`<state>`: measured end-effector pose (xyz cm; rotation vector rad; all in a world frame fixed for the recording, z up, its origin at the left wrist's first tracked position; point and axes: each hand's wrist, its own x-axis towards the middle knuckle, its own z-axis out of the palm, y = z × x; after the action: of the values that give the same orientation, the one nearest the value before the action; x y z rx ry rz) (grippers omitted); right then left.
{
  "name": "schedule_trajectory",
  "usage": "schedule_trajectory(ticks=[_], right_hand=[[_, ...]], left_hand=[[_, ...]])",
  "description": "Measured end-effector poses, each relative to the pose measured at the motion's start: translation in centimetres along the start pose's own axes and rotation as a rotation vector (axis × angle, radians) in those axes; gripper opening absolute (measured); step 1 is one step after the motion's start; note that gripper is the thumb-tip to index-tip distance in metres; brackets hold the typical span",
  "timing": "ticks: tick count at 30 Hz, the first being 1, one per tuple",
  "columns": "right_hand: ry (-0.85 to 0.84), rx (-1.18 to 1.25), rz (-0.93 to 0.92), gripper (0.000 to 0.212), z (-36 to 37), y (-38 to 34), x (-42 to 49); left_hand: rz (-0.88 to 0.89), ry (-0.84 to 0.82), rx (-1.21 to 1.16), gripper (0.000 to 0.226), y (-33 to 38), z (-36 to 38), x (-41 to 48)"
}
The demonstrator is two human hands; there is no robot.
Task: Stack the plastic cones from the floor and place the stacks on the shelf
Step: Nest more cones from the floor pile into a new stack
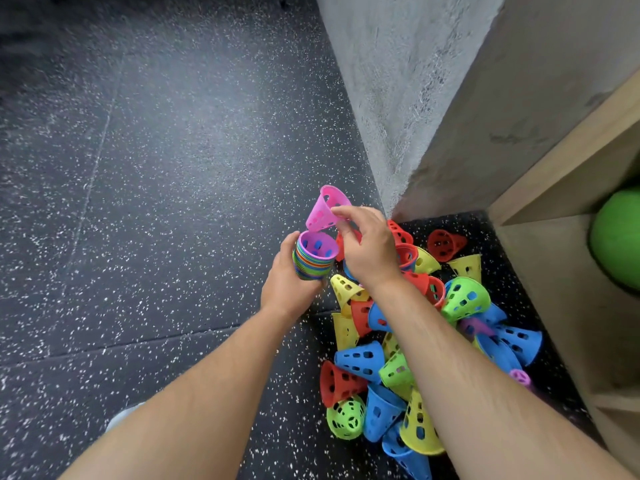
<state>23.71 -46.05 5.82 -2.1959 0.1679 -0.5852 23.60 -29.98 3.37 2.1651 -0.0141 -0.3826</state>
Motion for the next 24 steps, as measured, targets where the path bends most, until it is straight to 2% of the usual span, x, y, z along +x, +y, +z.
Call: schedule_trajectory(ticks=[8,13,18,21,24], right_hand=[[-0.013,-0.039,-0.098,0.021,-0.3,-0.1,-0.4],[0.031,-0.056,-0.096,0.015,-0.3,0.2,-0.5],[-0.093,-0.038,-0.044,0.014,0.1,0.6,-0.8],[-0.184,-0.018,0.038,0.021,0.3,0.7,-1.5],[-0.178,0.006,0.106,0.027,0.3,0.7,-1.4]], left_hand=[[0.048,-0.004,-0.051,0.076,0.3,-0.6,2.6],[0.065,-0.029,-0.040,0.079,0.3,-0.4,3.5],[0.073,-0.042,-0.033,0.080,0.4,0.2,4.0],[0.082,-0.022,-0.053,0.092,0.6,0.2,3.5],[0.112,-0.021,-0.031,0.104,0.5,0.1,3.3]])
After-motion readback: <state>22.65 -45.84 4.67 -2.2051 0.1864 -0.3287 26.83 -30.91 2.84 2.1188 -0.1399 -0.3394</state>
